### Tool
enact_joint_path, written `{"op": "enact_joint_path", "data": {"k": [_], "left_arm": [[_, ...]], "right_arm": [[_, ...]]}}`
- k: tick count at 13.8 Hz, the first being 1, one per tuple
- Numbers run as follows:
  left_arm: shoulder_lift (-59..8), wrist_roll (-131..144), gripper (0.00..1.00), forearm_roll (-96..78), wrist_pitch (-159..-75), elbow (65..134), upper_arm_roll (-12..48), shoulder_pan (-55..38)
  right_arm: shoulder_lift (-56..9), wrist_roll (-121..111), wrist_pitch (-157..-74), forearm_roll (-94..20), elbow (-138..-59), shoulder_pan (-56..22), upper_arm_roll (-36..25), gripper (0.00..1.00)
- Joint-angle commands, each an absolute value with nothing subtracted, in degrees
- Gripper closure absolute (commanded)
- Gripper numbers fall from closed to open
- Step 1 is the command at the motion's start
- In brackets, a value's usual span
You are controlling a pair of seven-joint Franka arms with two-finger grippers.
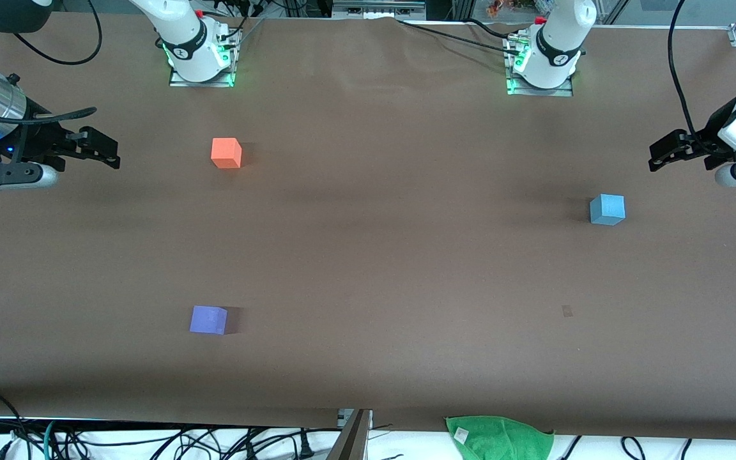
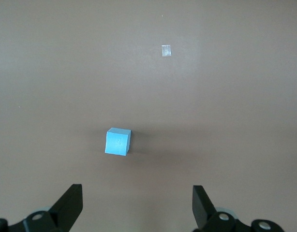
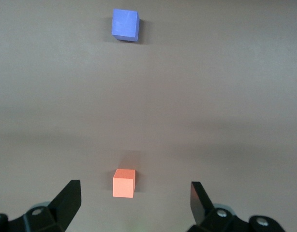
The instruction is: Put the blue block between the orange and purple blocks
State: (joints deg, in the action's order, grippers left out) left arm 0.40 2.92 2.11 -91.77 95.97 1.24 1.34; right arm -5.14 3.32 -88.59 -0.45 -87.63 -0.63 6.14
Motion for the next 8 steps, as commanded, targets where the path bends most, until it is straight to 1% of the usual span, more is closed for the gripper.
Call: {"op": "enact_joint_path", "data": {"k": [1,8], "left_arm": [[0.7,1.7,0.0,0.4,-91.0,95.9,0.9,1.5],[0.7,1.7,0.0,0.4,-90.4,95.9,0.9,1.5]], "right_arm": [[-5.6,3.2,-87.8,-0.2,-86.5,0.1,6.7,0.0],[-5.5,3.3,-87.7,-0.4,-86.4,-0.4,6.9,0.0]]}}
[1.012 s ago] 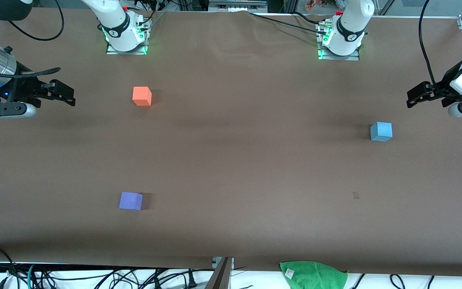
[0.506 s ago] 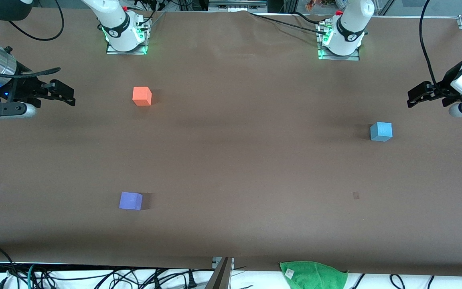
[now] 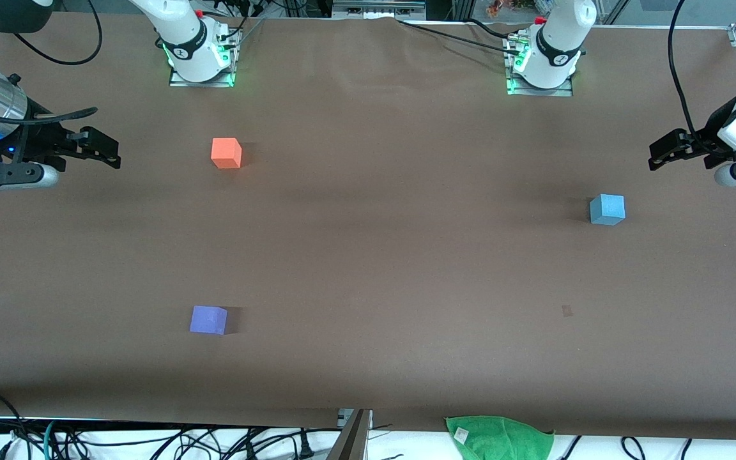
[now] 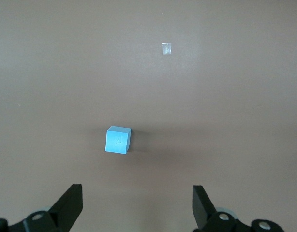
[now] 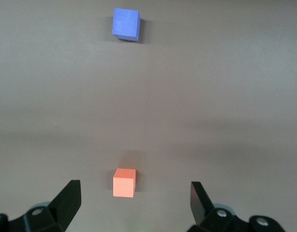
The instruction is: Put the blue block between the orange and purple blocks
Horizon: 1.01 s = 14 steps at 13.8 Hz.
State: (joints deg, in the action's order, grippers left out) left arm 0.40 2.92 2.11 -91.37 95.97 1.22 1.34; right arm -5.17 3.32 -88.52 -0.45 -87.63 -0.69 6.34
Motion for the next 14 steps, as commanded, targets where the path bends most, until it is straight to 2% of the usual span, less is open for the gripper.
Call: {"op": "enact_joint_path", "data": {"k": [1,14], "left_arm": [[0.7,1.6,0.0,0.4,-90.2,95.9,0.8,1.8],[0.6,1.6,0.0,-1.4,-89.7,95.9,0.8,3.4]], "right_arm": [[-5.4,3.3,-87.8,-0.4,-86.4,-0.4,7.0,0.0],[-6.2,2.4,-88.8,0.2,-86.4,-0.3,6.8,0.0]]}}
